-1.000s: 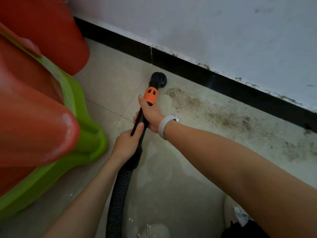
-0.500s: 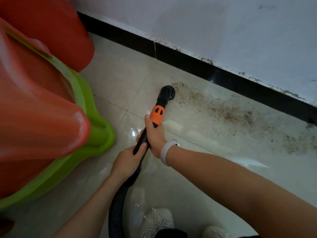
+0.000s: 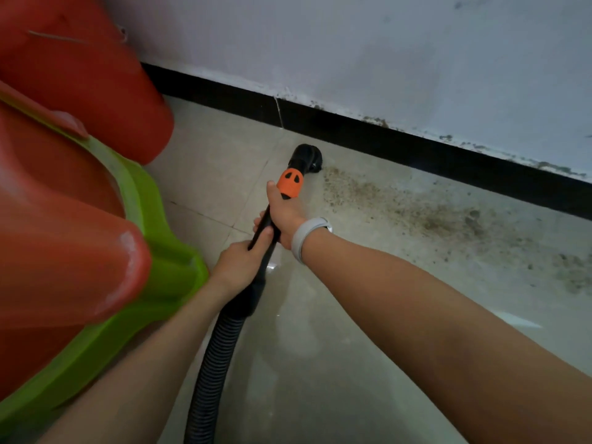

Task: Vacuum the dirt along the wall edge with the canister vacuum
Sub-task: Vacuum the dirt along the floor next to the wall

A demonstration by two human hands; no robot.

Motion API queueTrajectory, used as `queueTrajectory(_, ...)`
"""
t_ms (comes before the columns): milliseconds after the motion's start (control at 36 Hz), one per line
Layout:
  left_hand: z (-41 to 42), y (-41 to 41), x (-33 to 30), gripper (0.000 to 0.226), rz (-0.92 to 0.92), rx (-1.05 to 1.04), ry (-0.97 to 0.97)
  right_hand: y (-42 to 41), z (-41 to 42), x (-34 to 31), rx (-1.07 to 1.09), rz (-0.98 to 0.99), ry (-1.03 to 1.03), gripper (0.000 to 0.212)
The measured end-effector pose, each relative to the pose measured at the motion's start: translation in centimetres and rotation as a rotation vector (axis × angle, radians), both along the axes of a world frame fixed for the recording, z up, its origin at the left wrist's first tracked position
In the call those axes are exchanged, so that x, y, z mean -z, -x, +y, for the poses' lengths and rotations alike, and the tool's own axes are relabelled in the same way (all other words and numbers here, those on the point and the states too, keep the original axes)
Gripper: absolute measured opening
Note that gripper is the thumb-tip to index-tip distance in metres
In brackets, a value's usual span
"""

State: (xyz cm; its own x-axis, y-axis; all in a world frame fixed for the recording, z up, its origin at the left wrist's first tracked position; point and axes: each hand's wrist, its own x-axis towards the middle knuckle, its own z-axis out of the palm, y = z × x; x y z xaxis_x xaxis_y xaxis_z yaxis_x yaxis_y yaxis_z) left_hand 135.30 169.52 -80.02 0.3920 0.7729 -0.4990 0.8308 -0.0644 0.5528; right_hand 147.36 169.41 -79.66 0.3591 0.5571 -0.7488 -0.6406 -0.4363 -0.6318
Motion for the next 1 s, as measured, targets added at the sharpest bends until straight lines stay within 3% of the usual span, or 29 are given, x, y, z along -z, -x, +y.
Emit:
queueTrajectory(167, 0.9, -1.3, -0.7, 0.074, 0.016, 0.010, 0.033, -1.3, 0.8, -0.6, 0.007, 0.023, -0.014, 0.039)
queueTrajectory(444, -1.2, 1.3, -1.0, 0.068, 0.006, 0.117, -0.024, 0.9, -2.5, -0.4, 0.137, 0.101, -0.047, 0.037)
queueTrajectory(611, -3.0, -1.0, -2.8, 0.064, -0.023, 0.047, -0.029, -1.3, -3.1, -2.7, -0.002, 0.093, -0.038, 0.033)
queueTrajectory(722, -5.7, -1.6, -2.5, 0.063, -0.044, -0.030, 0.102, -1.6, -4.4, -2.6, -0.146, 0.084, -0.016, 0.030)
queueTrajectory(1000, -8.6, 6.1, -0.9, 0.058, -0.129, -0.200, 0.176, 5.8, -6.2, 0.0, -0.231, 0.116, -0.044, 0.032)
